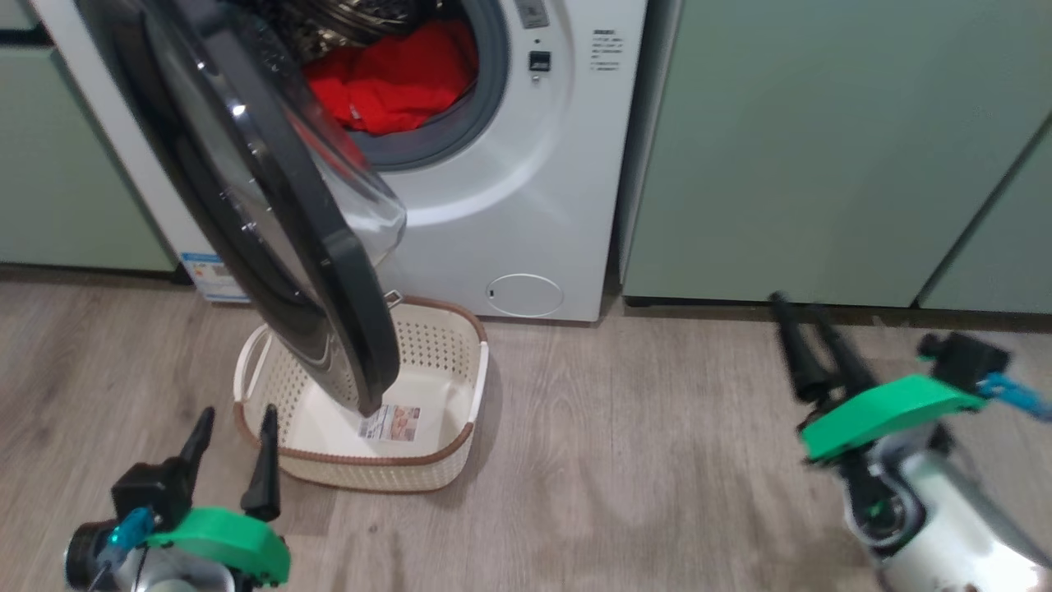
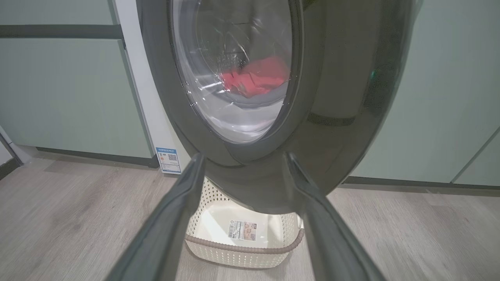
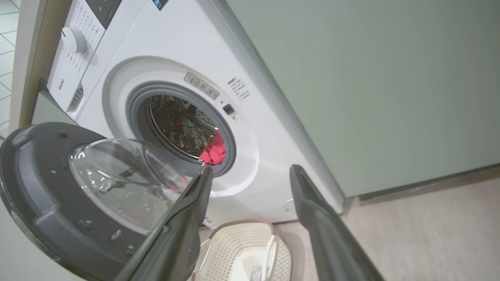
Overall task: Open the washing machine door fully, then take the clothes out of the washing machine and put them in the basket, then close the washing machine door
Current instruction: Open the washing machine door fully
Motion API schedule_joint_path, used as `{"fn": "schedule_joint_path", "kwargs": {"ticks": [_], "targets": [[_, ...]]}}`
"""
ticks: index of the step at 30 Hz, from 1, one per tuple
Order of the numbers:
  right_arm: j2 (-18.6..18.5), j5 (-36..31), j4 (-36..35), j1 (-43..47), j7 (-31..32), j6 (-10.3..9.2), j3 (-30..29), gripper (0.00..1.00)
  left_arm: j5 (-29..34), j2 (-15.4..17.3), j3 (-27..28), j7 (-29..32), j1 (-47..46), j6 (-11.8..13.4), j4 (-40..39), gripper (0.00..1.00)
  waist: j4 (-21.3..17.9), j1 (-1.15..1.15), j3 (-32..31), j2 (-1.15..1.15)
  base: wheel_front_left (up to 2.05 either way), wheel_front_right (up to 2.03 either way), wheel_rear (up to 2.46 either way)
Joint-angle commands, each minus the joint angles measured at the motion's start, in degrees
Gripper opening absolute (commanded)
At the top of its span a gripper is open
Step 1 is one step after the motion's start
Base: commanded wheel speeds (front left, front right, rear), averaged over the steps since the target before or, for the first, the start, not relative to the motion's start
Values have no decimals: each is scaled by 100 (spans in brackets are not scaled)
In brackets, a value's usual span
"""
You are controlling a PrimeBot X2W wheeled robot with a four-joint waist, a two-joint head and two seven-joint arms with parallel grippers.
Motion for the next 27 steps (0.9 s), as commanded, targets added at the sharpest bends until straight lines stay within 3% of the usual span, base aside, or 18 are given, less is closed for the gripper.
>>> {"fn": "schedule_joint_path", "kwargs": {"ticks": [1, 8, 12, 20, 27], "targets": [[-44, -601, -248, -3, -65, 0, -397, 100, -45, 107, 282, -38, -166, 6, -211, 100, -82, 0, -28, 0, 0, 0, 0], [352, -3175, -990, 795, -68, 0, -1762, 100, -2, 29, 325, -38, -118, 6, -270, 100, -100, 0, -73, 0, 0, 0, 0], [578, -4120, -1362, 1220, -69, 0, -2330, 100, 33, -10, 355, -38, -103, 6, -274, 100, -89, 0, -99, 0, 0, 0, 0], [726, -5173, -1633, 1724, -69, 0, -2463, 100, 78, -67, 389, -38, -127, 6, -247, 100, -66, 0, -108, 0, 0, 0, 0], [737, -5475, -1633, 1945, -69, 0, -2500, 100, 103, -84, 422, -38, -152, 6, -202, 100, -49, 0, -106, 0, 0, 0, 0]]}}
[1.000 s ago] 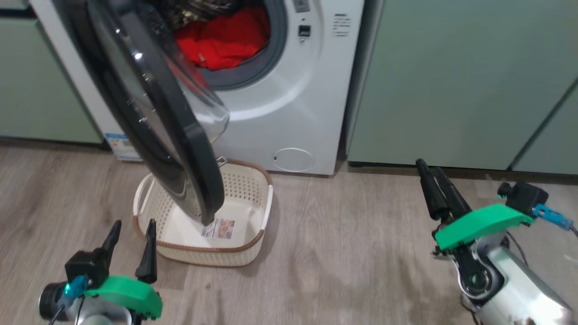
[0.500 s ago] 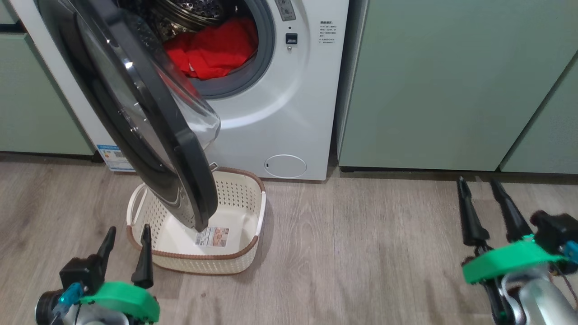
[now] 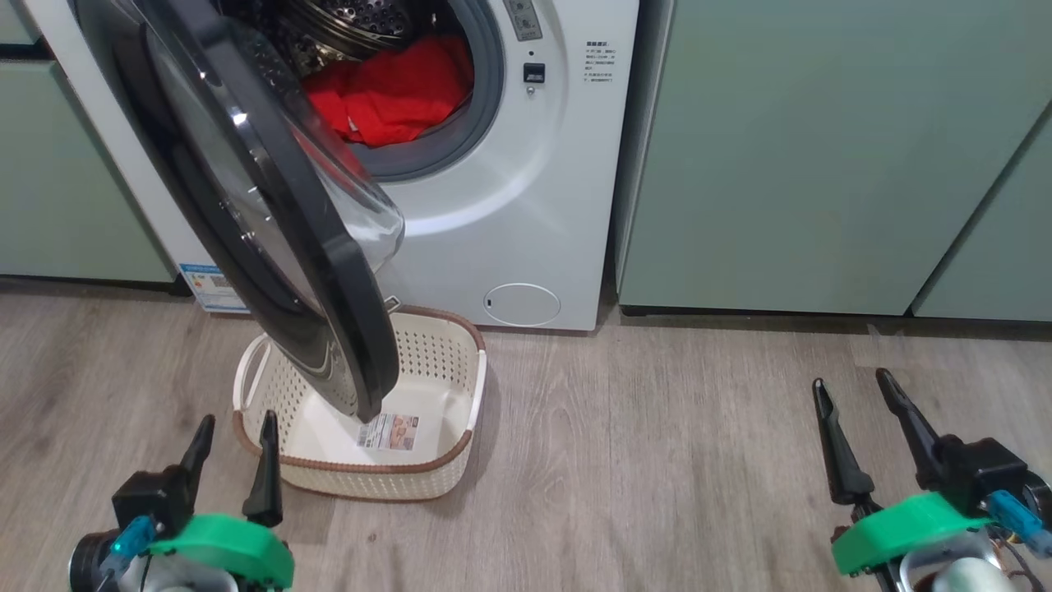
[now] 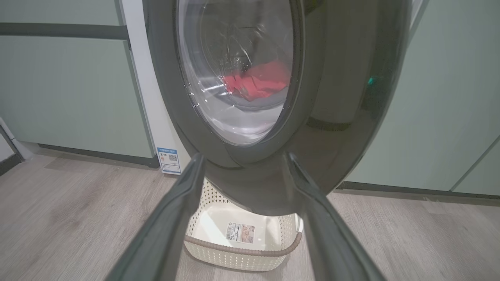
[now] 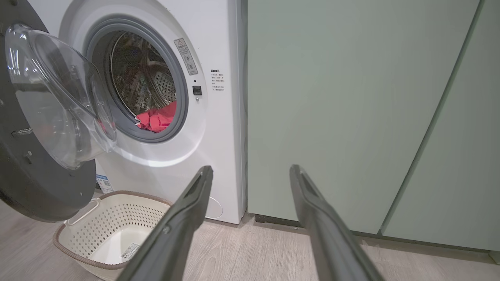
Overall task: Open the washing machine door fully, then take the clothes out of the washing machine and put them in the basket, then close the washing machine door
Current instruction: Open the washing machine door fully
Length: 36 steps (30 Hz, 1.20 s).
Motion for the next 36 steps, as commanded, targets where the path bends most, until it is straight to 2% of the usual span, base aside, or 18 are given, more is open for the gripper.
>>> {"fn": "schedule_joint_path", "kwargs": {"ticks": [1, 13, 16, 20, 22, 27, 31, 32, 36], "targets": [[-68, -51, -182, -85, -61, -4, 87, 100, 45, 60, 229, -38, -262, 6, -156, 100, 6, 0, 2, 0, 0, 0, 0], [-86, -100, -9, -40, -61, -4, 156, 100, 57, 70, 210, -38, -317, 6, -103, 100, 52, 0, -5, 0, 0, 0, 0], [-59, -120, 17, -36, -61, -4, 125, 100, 28, 86, 196, -38, -321, 6, -113, 0, 63, 0, -4, 0, 0, 0, 0], [-24, -164, 66, -51, -61, -4, 79, 100, -193, 78, 342, -38, -355, 6, -310, 0, 81, 0, 5, 0, 0, 0, 0], [-5, -184, 90, -49, -61, -4, 37, 100, -401, 41, 687, -38, -449, 20, -488, 0, 112, 0, 3, 0, 0, 0, 0], [30, -212, 107, -31, -61, -4, 6, 100, -526, 67, 1037, -33, -793, 248, -1095, 0, 169, 0, -12, 0, 0, 0, 0], [42, -222, 117, -15, -61, -4, -15, 100, -531, 88, 980, 287, -1161, 413, -2008, 0, 234, 0, -16, 0, 0, 0, 0], [42, -222, 117, -15, -61, -4, -15, 100, -531, 88, 980, 287, -1161, 413, -2008, 0, 234, 0, -16, 0, 0, 0, 0], [59, -230, 115, -2, -61, -4, -35, 100, -503, 90, 724, 848, -1614, 506, -3041, 0, 287, 0, -8, 0, 0, 0, 0]]}}
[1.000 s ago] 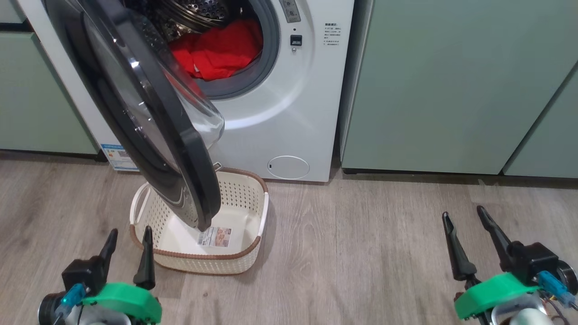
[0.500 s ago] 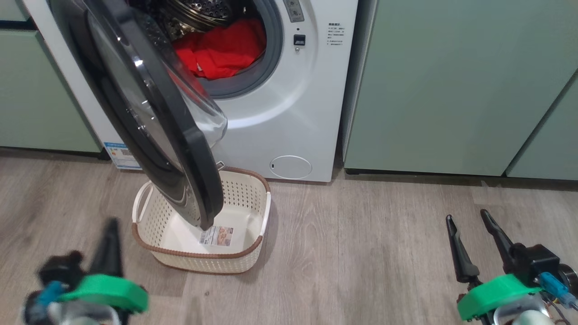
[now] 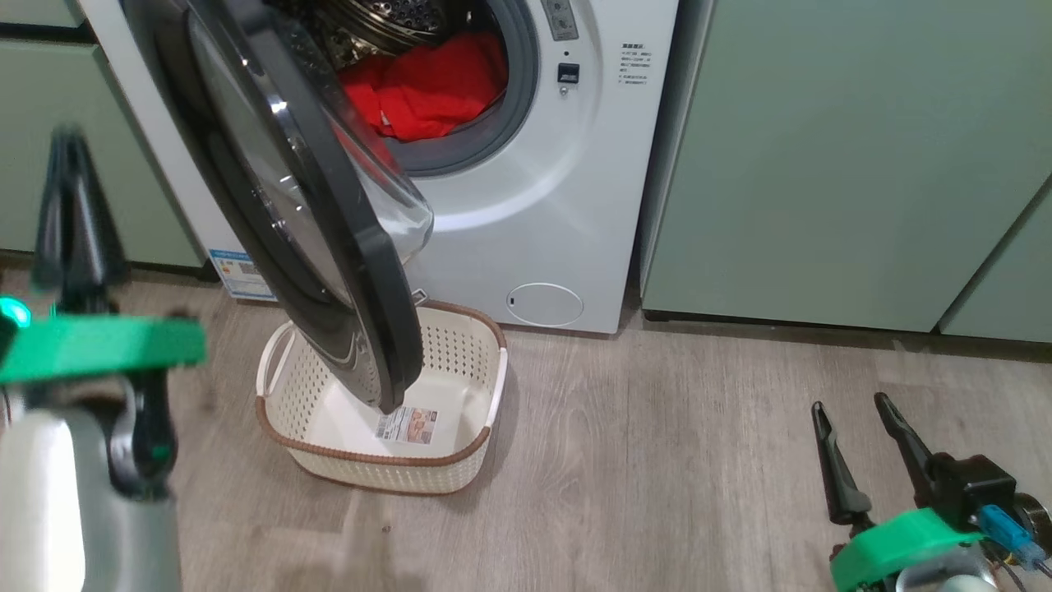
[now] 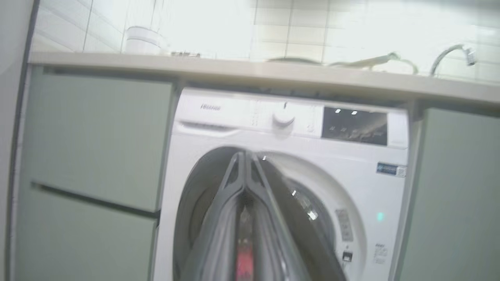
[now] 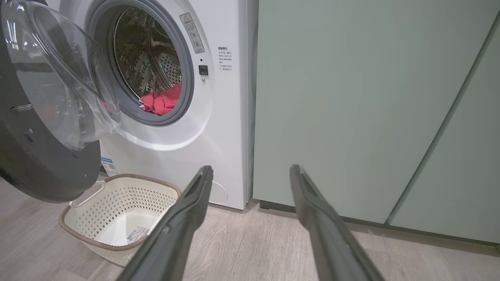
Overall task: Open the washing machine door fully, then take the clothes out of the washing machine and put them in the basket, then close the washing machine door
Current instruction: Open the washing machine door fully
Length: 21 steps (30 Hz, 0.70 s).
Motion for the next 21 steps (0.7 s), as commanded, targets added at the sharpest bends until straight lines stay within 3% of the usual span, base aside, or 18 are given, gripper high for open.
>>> {"fn": "schedule_joint_path", "kwargs": {"ticks": [1, 5, 9, 17, 21], "targets": [[-40, -49, -170, -100, -62, -4, 67, 100, 48, 135, 3, 207, -498, 32, -489, 0, 19, 0, 1, 0, 0, 0, 0], [-37, -37, -179, -102, -62, -4, 89, 100, 87, 59, -566, 789, -1044, 13, -1226, 0, 27, 0, 8, 0, 0, 0, 0], [-38, -18, -190, -125, -62, -4, 121, 100, 272, -54, -1325, 1125, -1351, -26, -1486, 0, -18, 0, 16, 0, 0, 0, 0], [-83, 95, -197, -147, -62, -4, 188, 100, 385, -221, -3267, 1129, -1245, -63, -1032, 0, -143, 0, 86, 0, 0, 0, 0], [-111, 94, -203, -171, -62, -4, 203, 100, 286, -235, -3943, 943, -1040, 19, -507, 0, -202, 0, 149, 0, 0, 0, 0]]}}
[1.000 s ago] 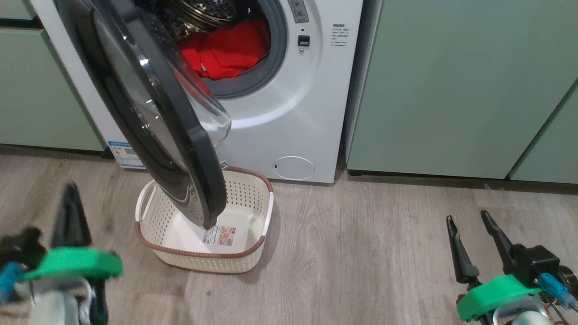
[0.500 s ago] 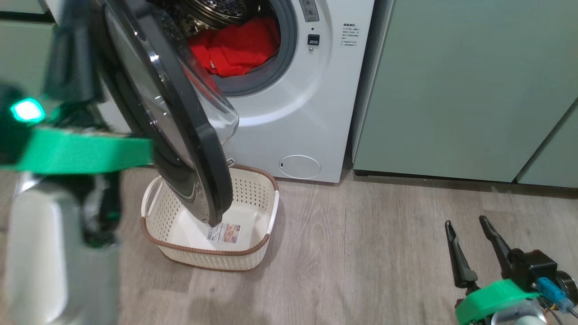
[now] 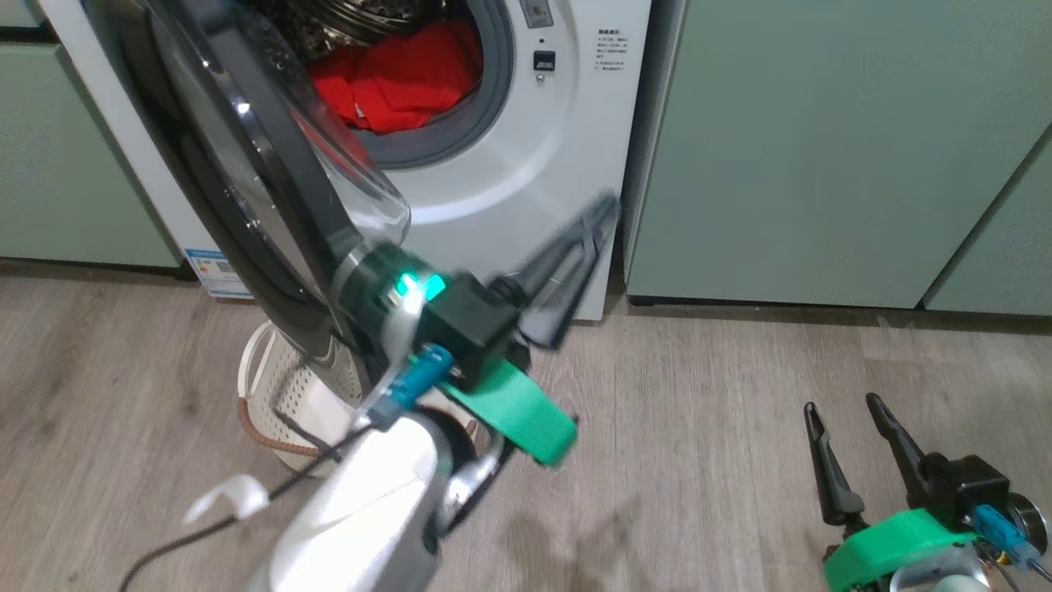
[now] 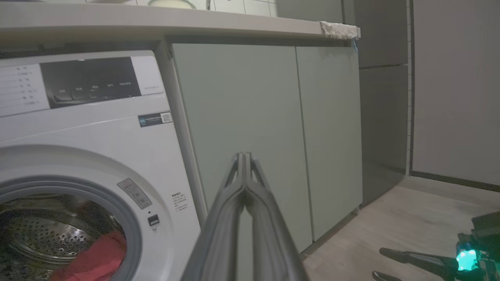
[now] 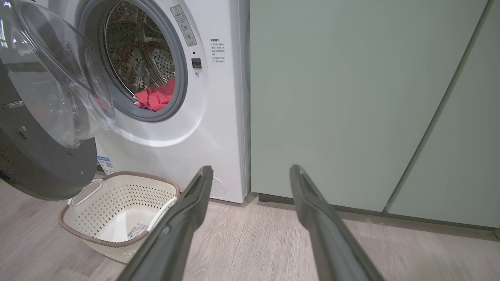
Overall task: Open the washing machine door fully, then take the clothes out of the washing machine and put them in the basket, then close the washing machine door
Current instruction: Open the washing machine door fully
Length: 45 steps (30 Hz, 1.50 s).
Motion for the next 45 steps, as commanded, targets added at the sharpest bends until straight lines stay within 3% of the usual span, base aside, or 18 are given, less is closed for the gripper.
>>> {"fn": "schedule_joint_path", "kwargs": {"ticks": [1, 8, 20, 34, 45], "targets": [[-131, 24, -192, -172, -62, -4, 115, 100, -92, 30, 55, -101, -115, 70, 68, 0, -25, 0, 39, 0, 0, 0, 0], [-120, -26, -207, -187, -62, -4, 96, 100, -413, 27, -257, -602, -89, 312, 1610, 0, -39, 0, 150, 0, 0, 0, 0], [-134, -13, -165, -230, -62, -4, 116, 100, -674, 30, 466, -1446, -700, 994, 3830, 0, -19, 0, 209, 0, 0, 0, 0], [-125, 3, -140, -187, -62, -4, 116, 100, -858, 28, 611, -1690, -949, 1124, 4839, 0, 164, 0, 158, 0, 0, 0, 0], [-69, 64, -102, -64, -62, -4, 89, 100, -944, 122, 661, -1770, -714, 1183, 4871, 0, 794, 0, 19, 0, 0, 0, 0]]}}
